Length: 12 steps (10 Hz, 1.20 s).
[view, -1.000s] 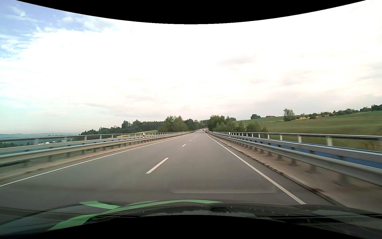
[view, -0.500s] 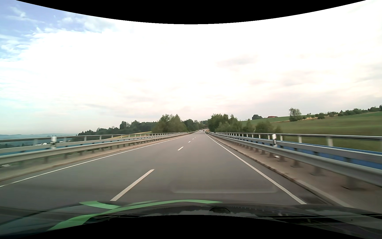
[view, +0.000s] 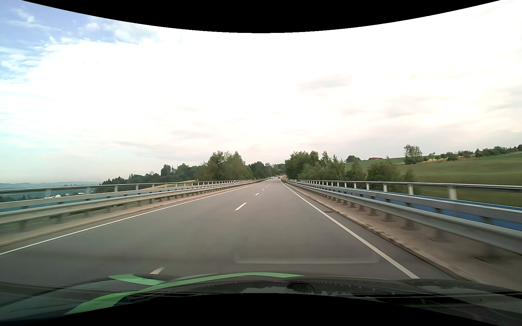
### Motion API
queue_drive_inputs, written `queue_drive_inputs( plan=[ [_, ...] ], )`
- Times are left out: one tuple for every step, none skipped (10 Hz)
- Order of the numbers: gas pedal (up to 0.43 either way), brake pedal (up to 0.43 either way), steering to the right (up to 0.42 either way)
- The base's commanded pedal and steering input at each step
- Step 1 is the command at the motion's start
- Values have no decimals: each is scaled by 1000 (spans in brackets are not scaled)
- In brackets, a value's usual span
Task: Follow the waypoints while adhering to traffic rules and regulations
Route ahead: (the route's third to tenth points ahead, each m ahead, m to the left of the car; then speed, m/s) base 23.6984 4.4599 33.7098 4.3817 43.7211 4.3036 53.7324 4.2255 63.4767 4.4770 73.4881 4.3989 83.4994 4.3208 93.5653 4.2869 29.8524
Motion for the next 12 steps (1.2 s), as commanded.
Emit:
queue_drive_inputs(
  plan=[
    [209, 0, -3],
    [209, 0, -2],
    [209, 0, -2],
    [209, 0, -2],
    [209, 0, -2],
    [209, 0, -2],
    [209, 0, -2],
    [209, 0, -2],
    [209, 0, -2],
    [228, 0, -2],
    [260, 0, -3],
    [280, 0, -2]
  ],
)
